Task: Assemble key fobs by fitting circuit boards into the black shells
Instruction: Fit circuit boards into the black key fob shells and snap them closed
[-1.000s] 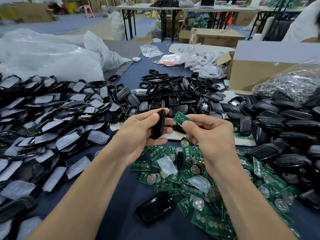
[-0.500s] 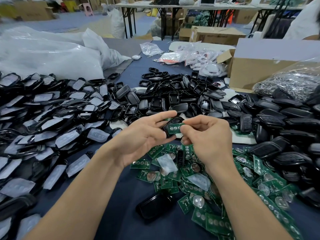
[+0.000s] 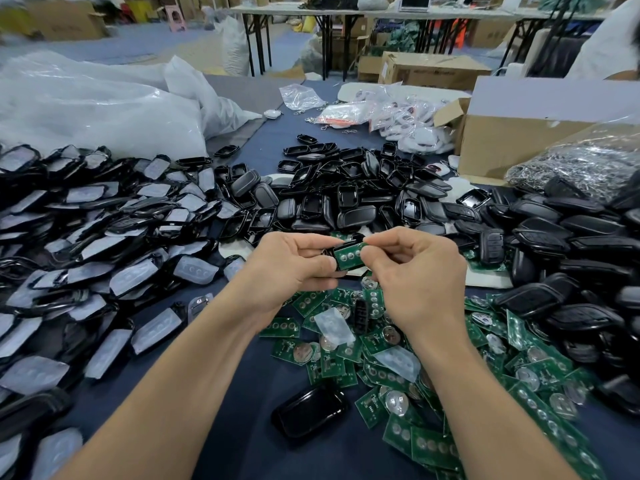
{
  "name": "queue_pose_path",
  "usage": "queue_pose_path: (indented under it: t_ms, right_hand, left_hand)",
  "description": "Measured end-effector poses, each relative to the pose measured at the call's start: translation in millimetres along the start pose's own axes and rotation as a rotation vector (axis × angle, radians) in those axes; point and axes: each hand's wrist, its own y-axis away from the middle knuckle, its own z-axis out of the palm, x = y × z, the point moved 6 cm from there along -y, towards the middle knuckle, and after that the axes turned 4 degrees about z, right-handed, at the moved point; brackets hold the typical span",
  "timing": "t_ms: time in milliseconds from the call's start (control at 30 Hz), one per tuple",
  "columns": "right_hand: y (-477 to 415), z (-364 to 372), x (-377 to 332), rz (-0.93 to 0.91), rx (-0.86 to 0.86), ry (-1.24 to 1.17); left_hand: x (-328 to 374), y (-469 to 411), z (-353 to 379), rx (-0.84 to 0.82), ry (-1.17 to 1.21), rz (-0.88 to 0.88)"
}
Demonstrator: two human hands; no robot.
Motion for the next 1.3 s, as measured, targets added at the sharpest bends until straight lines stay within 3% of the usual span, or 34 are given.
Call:
queue_pose_path:
  t_ms: [767, 1100, 1300]
  right_hand:
    - [2, -2, -9, -0.037, 0.045, 0.177]
    - [6, 0, -8, -0.013, 0.112, 0.293]
    - [3, 8, 2, 0.083, -0.042, 0.07]
  left_hand:
    - [-3, 5, 2, 0.047, 0.051, 0.015]
    - [4, 6, 0, 0.154, 0.024, 0.071]
    - [7, 5, -2, 0.146, 0.074, 0.075]
